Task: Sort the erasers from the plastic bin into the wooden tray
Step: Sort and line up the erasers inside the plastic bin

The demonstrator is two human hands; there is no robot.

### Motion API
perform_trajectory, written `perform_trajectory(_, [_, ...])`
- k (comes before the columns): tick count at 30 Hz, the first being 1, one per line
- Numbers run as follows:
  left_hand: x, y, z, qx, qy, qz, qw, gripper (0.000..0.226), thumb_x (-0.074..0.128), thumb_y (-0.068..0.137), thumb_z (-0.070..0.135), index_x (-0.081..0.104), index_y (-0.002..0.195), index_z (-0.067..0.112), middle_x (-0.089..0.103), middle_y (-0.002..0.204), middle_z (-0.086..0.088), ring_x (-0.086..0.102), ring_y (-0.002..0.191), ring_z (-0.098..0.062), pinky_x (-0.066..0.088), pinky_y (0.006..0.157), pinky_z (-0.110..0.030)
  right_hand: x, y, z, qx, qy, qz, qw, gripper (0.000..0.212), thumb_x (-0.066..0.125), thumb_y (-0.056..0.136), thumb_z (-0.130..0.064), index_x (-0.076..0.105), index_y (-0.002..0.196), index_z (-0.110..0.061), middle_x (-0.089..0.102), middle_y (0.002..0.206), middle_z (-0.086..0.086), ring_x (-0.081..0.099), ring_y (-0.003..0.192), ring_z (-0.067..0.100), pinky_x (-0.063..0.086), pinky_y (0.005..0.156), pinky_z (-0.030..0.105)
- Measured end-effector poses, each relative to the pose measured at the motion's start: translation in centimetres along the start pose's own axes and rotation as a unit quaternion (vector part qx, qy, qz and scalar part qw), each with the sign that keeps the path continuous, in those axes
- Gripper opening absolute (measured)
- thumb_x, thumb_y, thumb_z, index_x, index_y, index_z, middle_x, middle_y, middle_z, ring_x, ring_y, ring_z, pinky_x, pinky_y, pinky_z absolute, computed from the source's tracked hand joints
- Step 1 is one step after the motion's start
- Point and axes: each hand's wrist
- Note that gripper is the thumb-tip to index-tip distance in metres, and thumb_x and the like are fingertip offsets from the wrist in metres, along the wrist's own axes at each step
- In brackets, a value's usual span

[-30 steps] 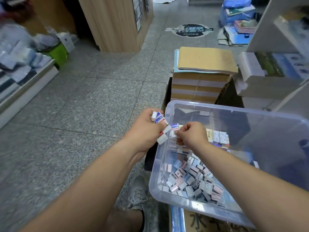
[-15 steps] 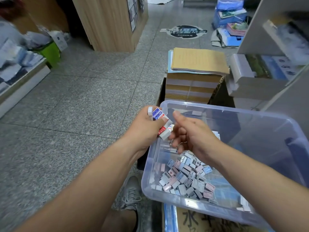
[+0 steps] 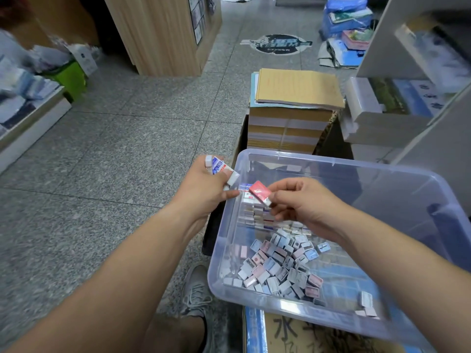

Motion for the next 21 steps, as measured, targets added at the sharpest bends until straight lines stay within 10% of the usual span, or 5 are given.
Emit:
perform_trajectory(12, [0.1,-0.3,0.3,-0.006,0.037,-0.086,0.996,0.007,0.056,0.102,0.006,0.053,0.108,0.011,0.066,0.087,-0.009,0.066,0.069,-0.011,0.060,0.064,-0.026,1.1,7.4,4.2,0.019,-0.058,0.180,0.982,0.012,0.073,0.090,-0.001,0.061,0.086,0.000,0.069,0.069,0.022,0.066,0.054,0.032,0.063,0.061,0.049])
perform_trajectory(21, [0.4,-0.7,0.3,-0.022,0.026,-0.127,0.991,0.014,0.062,0.098,0.005,0.058,0.111,0.002,0.070,0.088,-0.011,0.069,0.069,-0.014,0.056,0.052,-0.020,0.9,5.9,3.0,-0.040,-0.166,0.157,0.973,0.026,0.065,0.098,-0.029,0.067,0.091,-0.004,0.073,0.077,0.014,0.060,0.050,0.018,0.050,0.048,0.031])
Point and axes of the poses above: each hand's wrist, its own y-axis towards the middle knuckle, its own x-axis out of the palm, z = x × y
